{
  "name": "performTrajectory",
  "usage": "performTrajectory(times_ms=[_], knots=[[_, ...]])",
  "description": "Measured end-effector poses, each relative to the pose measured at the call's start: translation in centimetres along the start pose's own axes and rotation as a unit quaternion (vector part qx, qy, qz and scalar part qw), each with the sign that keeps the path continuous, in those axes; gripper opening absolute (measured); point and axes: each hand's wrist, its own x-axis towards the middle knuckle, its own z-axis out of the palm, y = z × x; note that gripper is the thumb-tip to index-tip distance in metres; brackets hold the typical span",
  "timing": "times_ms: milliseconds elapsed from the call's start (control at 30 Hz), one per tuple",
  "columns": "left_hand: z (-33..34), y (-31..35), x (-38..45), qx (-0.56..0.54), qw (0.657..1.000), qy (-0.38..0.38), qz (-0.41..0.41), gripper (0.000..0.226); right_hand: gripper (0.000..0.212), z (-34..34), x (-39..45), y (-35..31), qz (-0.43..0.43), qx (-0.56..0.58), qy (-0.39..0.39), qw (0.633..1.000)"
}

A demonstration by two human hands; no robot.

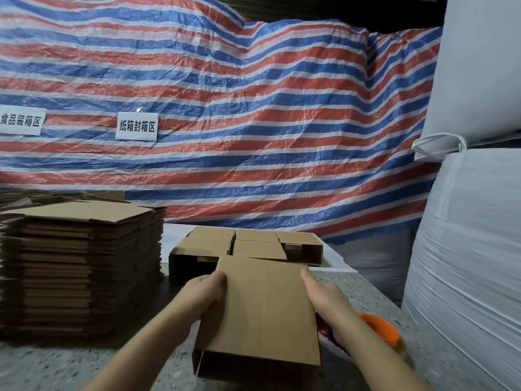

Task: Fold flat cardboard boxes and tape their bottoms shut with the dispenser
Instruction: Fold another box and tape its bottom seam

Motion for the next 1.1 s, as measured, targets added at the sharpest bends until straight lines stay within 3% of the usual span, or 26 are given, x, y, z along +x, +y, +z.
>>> performTrajectory(times_ms=[100, 233, 433, 533, 633, 733, 867, 967, 1100], knots=[[0.1, -1.0, 0.7, 0.024, 0.997, -0.022, -0.065, 0.036, 0.072, 0.6, 1.6, 1.1, 0.067, -0.022, -0.051, 0.996], [0.4, -2.8, 1.0, 0.007, 0.988, -0.057, -0.144, 0.048, 0.068, 2.0, 2.3, 2.4, 0.086, -0.040, -0.054, 0.994], [-0.3, -2.7, 0.7, -0.009, 0.991, -0.013, -0.135, 0.057, 0.085, 0.8, 1.8, 3.1, 0.132, -0.077, -0.034, 0.988], [-1.0, -3.0, -0.3, -0.009, 0.992, 0.021, -0.124, 0.056, 0.069, 0.4, 1.0, 4.6, 0.130, -0.038, -0.021, 0.991], [-0.7, -3.9, -2.2, 0.008, 0.996, 0.017, -0.089, 0.048, 0.044, 0.7, -1.7, 5.1, 0.134, 0.049, -0.087, 0.986], [0.6, -4.1, -3.8, 0.031, 0.999, 0.007, -0.017, 0.036, 0.042, 1.7, -3.8, 4.7, 0.109, 0.077, -0.129, 0.983], [2.5, -1.7, -2.8, 0.010, 0.994, 0.023, 0.108, 0.050, 0.034, 0.5, -3.7, 1.6, -0.008, 0.106, -0.051, 0.993], [4.4, 1.8, 0.7, -0.028, 0.982, -0.014, 0.189, 0.065, 0.035, -2.3, -1.1, -1.9, -0.065, 0.129, 0.003, 0.990], [7.9, 5.9, 6.3, 0.094, 0.958, -0.105, 0.251, 0.089, 0.037, -6.2, 4.8, -4.6, -0.098, 0.130, 0.086, 0.983]])
